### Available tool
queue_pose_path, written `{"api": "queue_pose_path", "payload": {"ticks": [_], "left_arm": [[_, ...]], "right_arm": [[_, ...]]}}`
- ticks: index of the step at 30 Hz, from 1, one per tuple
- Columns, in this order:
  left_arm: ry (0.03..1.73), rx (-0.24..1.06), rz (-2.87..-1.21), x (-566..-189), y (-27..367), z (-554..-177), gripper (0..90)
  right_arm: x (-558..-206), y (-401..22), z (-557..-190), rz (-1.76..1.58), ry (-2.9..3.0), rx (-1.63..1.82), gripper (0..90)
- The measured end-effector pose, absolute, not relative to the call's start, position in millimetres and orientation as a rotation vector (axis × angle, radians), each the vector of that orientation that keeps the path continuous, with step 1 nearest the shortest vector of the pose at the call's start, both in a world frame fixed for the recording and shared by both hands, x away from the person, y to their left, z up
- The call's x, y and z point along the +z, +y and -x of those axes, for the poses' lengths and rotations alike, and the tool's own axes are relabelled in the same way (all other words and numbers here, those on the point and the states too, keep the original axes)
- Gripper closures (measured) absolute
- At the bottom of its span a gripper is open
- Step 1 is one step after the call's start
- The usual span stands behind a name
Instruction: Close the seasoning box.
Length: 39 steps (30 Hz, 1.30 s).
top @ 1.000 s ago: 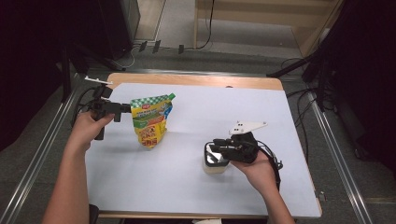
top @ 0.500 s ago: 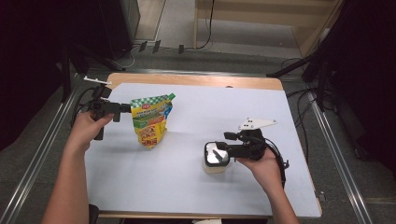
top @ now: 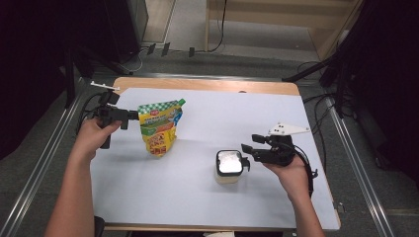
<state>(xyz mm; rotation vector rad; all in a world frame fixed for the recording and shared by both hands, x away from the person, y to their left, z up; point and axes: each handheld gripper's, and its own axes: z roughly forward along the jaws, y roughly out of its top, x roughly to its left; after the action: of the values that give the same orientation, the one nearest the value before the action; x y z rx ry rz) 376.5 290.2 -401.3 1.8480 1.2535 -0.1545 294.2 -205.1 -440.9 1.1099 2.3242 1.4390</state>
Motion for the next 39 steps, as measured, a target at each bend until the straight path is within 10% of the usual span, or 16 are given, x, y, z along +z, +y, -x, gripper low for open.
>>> {"api": "queue_pose_path", "payload": {"ticks": [39], "left_arm": [[1.274,-0.162,-1.829,-407.8,294.3,-377.9,34.1]], "right_arm": [[-476.2,-247.6,-310.1,-1.292,2.21,1.304,31.2]]}}
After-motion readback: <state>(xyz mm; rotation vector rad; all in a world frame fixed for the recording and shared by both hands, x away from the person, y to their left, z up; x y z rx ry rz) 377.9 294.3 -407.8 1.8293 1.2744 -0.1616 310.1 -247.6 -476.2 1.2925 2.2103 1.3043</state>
